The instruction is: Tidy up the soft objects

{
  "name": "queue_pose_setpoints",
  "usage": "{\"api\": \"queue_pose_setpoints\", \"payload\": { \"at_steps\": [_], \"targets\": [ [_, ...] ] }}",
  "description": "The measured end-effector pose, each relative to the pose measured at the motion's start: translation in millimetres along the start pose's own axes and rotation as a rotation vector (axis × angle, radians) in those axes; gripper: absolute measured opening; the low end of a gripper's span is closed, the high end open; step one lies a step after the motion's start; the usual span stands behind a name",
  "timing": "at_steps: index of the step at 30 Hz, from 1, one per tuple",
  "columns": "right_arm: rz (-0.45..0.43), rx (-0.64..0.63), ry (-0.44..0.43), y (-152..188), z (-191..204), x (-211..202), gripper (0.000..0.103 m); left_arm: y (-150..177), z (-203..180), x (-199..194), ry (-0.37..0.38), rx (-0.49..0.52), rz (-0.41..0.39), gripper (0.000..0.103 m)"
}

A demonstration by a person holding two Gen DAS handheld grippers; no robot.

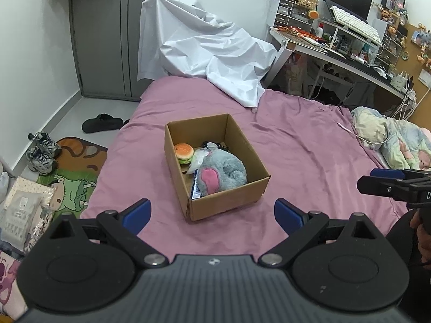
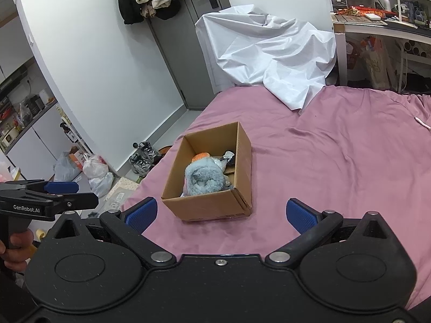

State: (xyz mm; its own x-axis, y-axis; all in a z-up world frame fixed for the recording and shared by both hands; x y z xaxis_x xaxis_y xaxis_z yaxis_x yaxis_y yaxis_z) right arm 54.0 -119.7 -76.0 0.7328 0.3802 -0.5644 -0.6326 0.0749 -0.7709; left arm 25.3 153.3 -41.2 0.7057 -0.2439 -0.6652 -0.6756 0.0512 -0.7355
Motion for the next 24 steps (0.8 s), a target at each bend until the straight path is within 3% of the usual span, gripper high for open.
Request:
{"api": "queue_pose_setpoints", "payload": {
  "at_steps": [24],
  "targets": [
    [-0.002, -0.001, 0.003, -2.2, -1.8, -0.3, 0.103, 1.2, 0.0, 0.9, -0.009, -0.005, 0.004, 0.097]
  ]
}}
Point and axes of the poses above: each gripper's, at about its wrist camera, not at the fingertips, and x roughly the way its jaws point, z to its left, y to its underside, the point moved 3 cm from there along x, roughly the way its jaws point, and after that the axes turned 4 degrees about -z, right-handed, at the moved point
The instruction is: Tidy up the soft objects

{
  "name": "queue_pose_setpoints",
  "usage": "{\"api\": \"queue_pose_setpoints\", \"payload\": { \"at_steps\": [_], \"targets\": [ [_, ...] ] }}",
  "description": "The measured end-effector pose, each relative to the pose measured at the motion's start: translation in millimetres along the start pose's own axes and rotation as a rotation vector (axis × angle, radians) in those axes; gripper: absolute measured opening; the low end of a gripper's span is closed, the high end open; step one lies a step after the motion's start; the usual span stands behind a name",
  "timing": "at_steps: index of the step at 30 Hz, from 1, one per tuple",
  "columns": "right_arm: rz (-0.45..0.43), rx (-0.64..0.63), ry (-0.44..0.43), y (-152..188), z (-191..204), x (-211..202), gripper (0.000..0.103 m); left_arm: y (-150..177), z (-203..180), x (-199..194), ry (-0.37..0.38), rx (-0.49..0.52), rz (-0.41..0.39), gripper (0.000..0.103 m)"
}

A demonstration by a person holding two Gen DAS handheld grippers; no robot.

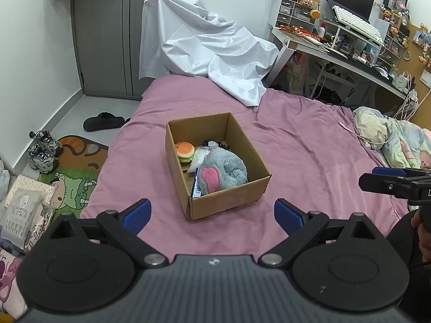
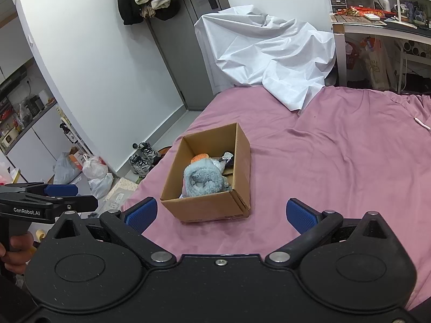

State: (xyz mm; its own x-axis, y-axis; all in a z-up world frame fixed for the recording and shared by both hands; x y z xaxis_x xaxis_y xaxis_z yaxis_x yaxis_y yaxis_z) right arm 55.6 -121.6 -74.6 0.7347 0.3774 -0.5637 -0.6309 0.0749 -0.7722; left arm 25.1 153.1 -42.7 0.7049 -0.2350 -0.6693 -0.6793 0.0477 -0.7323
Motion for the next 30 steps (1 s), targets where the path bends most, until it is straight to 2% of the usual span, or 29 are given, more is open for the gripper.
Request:
{"api": "queue_pose_setpoints", "payload": {
  "at_steps": [30],
  "targets": [
    [0.005, -0.027, 0.014, -3.8, -2.2, 0.8, 0.103, -2.6, -0.4, 1.6, -0.002, 0.031, 0.003, 0.097]
  ]
}}
Point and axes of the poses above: each gripper's, at about its wrist camera, not at the fingertips, and x roughly the way its jaws point, z to its left, y to its underside, the point moved 3 cm from there along x, roughly the way its jaws point, and after that the axes turned 4 degrees about -z, right-handed, at the moved point
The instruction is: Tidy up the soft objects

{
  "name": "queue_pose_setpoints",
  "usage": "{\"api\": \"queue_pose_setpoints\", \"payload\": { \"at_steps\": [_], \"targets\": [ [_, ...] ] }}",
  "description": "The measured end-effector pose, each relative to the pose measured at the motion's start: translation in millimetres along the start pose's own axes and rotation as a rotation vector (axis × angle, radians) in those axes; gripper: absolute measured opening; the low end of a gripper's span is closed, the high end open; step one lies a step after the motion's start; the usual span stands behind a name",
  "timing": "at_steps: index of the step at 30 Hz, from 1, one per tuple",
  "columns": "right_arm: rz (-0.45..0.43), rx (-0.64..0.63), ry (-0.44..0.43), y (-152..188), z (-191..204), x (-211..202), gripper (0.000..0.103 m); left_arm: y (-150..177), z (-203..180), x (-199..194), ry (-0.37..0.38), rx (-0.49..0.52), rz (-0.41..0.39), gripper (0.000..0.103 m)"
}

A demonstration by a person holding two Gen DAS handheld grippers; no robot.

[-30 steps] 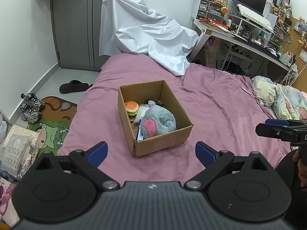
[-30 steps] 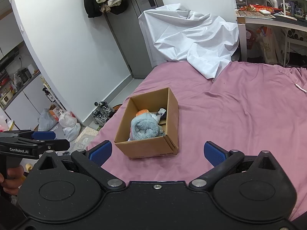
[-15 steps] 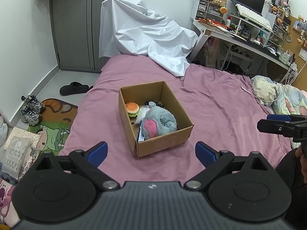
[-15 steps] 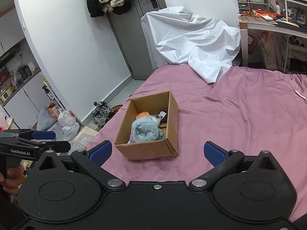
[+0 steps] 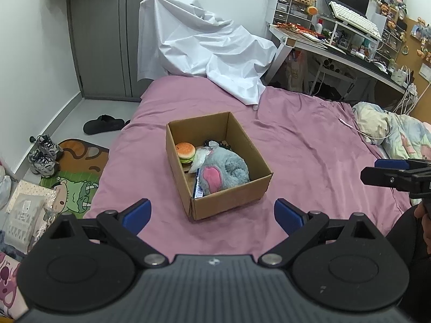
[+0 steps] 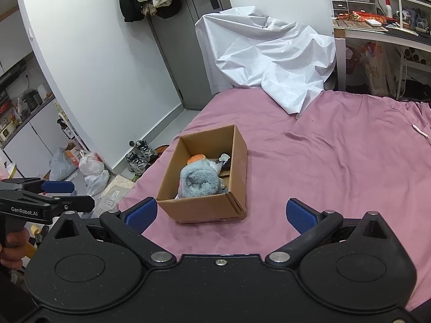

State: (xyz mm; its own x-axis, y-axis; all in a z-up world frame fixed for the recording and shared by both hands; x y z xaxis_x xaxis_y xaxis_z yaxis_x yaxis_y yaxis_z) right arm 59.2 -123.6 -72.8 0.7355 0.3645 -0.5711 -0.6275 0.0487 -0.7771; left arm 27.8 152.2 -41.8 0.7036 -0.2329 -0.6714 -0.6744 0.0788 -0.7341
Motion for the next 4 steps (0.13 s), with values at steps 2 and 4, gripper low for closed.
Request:
{"api": "queue_pose_setpoints", "payload": {
  "at_steps": [2, 4],
  "targets": [
    [0.001, 0.003, 0.002, 0.7, -2.6, -0.1, 0.103, 0.0, -2.2, 0.6, 0.002, 0.009, 0.0, 0.097],
    [0.002, 0.006, 0.004, 1.5, -5.0, 0.8, 0.103, -0.1, -4.1, 1.3, 0.006, 0.021, 0.001, 0.097]
  ]
}}
Point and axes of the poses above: each gripper's, at about its wrist camera, not at the fingertips, and x roughly the way its jaws point, z to its left, y to its underside, the point moved 3 cm from there along x, roughly the way its jaws point, and after that the axes turned 4 degrees about -z, right-handed, at the moved point
